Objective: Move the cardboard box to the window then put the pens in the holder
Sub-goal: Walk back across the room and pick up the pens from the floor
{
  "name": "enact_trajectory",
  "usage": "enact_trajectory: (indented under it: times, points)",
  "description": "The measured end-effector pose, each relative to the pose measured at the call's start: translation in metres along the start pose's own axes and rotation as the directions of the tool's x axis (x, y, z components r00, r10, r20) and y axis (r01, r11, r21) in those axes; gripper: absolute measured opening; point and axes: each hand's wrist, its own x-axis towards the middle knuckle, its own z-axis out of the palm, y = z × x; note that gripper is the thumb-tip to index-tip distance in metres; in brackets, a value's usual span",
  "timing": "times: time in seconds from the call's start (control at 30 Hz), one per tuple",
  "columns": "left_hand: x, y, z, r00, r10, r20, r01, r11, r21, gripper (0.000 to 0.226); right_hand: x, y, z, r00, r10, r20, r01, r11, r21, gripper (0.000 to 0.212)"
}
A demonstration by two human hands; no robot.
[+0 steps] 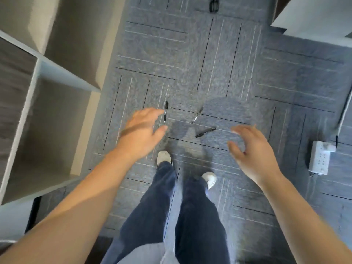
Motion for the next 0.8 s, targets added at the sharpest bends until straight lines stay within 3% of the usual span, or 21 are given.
enact_trajectory:
  times: [0.17, 0.5, 0.67, 0.8]
  points:
    - [0.122, -0.033, 0.101, 0.992, 0.037, 0.118, -0.046, 0.996, 0.080, 0.046, 0.102, 0.082, 0.089, 0.999, 0.019, 0.038, -0.016, 0.997, -0.071, 0.041]
    - [0.343, -0.127, 0.376, 0.965, 0.025, 0.261, -0.048, 0.995, 0.085, 0.050, 0.276, 0.287, 0.326, 0.990, -0.031, 0.138, 0.055, 0.984, -0.169, 0.050]
    - [0.390, -0.143, 0.441, 0.963, -0.105, 0.248, 0.108, 0.994, 0.001, 0.059, 0.309, 0.325, 0.387, 0.981, -0.146, 0.127, 0.173, 0.956, -0.235, 0.049]
    - [0.404, -0.141, 0.459, 0.982, -0.105, 0.160, 0.065, 0.969, 0.240, 0.058, 0.316, 0.330, 0.390, 0.985, -0.135, 0.103, 0.158, 0.952, -0.261, 0.033]
